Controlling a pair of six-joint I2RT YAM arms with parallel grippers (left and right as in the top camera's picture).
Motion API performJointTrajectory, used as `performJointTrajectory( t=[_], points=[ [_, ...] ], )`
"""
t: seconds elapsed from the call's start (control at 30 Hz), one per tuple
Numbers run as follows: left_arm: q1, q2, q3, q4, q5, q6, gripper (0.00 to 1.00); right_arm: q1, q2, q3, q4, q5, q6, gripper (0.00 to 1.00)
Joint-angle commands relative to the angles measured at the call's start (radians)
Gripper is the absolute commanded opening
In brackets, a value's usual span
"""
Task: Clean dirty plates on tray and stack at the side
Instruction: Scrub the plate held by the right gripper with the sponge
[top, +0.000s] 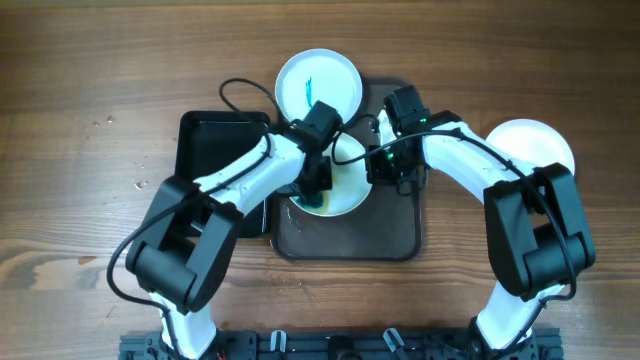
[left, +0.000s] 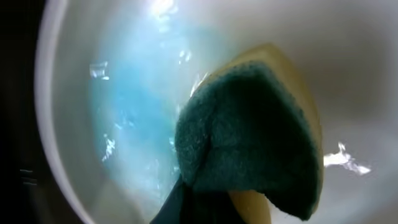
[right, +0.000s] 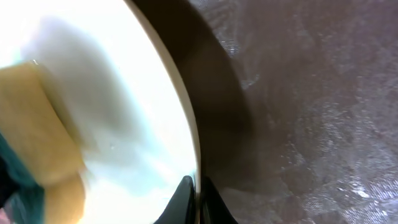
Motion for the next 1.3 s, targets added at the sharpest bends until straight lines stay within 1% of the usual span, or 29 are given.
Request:
performJointTrajectory(
  t=[0.0, 0.07, 0.17, 0.23, 0.3, 0.43, 0.5, 0.53, 0.57, 0.63, 0.8, 0.9, 1.0, 1.13, 1.2, 1.27],
  points=[
    [0.127, 0.061, -0.062, -0.026, -0.426, -0.009, 0.04, -0.029, 0.021, 0.0, -0.019, 0.13, -0.015, 0.04],
    [0.151, 0.061, -0.062, -0.029, -0.415, -0.01, 0.04, -0.029, 0.021, 0.0, -0.019, 0.13, -0.016, 0.04],
    [0.163, 0.061, -0.062, -0.039, -0.353, -0.021, 0.04, -0.029, 0.021, 0.0, -0.019, 0.13, -0.016, 0.04],
    [0.167, 0.061, -0.062, -0.042, -0.293, -0.049, 0.04, -0.029, 0.021, 0.0, -0.019, 0.13, -0.016, 0.04],
    [0.167, 0.061, -0.062, -0.042, -0.197, -0.076, 0.04, -0.029, 0.021, 0.0, -0.02, 0.13, -0.016, 0.04],
    [0.164, 0.061, -0.065, 0.041, 0.186, -0.074, 0.04, -0.029, 0.021, 0.0, -0.019, 0.13, -0.016, 0.04],
    [0.145, 0.062, -0.078, 0.163, 0.409, -0.023, 0.04, -0.029, 0.021, 0.0, -0.019, 0.13, -0.016, 0.04],
    [0.132, 0.062, -0.087, 0.222, 0.47, -0.014, 0.04, -0.029, 0.021, 0.0, -0.019, 0.13, -0.016, 0.04],
    [0.119, 0.062, -0.093, 0.264, 0.5, -0.014, 0.04, -0.029, 0.021, 0.0, -0.019, 0.13, -0.016, 0.04],
    [0.093, 0.062, -0.105, 0.329, 0.531, -0.014, 0.04, -0.029, 0.021, 0.0, -0.02, 0.13, -0.016, 0.04],
    [0.042, 0.062, -0.106, 0.353, 0.536, -0.014, 0.04, -0.029, 0.021, 0.0, -0.023, 0.13, -0.019, 0.04],
    [0.028, 0.062, -0.112, 0.395, 0.578, -0.014, 0.04, -0.029, 0.021, 0.0, -0.023, 0.13, -0.019, 0.04],
    [0.025, 0.062, -0.115, 0.412, 0.579, -0.014, 0.04, -0.029, 0.021, 0.0, -0.023, 0.13, -0.019, 0.04],
    [0.015, 0.062, -0.115, 0.481, 0.663, -0.015, 0.04, -0.029, 0.021, 0.0, -0.032, 0.13, -0.019, 0.04],
    [0.005, 0.062, -0.115, 0.481, 0.662, -0.017, 0.04, -0.029, 0.021, 0.0, -0.034, 0.13, -0.019, 0.04],
    [0.002, 0.062, -0.115, 0.447, 0.612, -0.013, 0.04, -0.029, 0.021, 0.0, -0.035, 0.13, -0.019, 0.04]
  ],
)
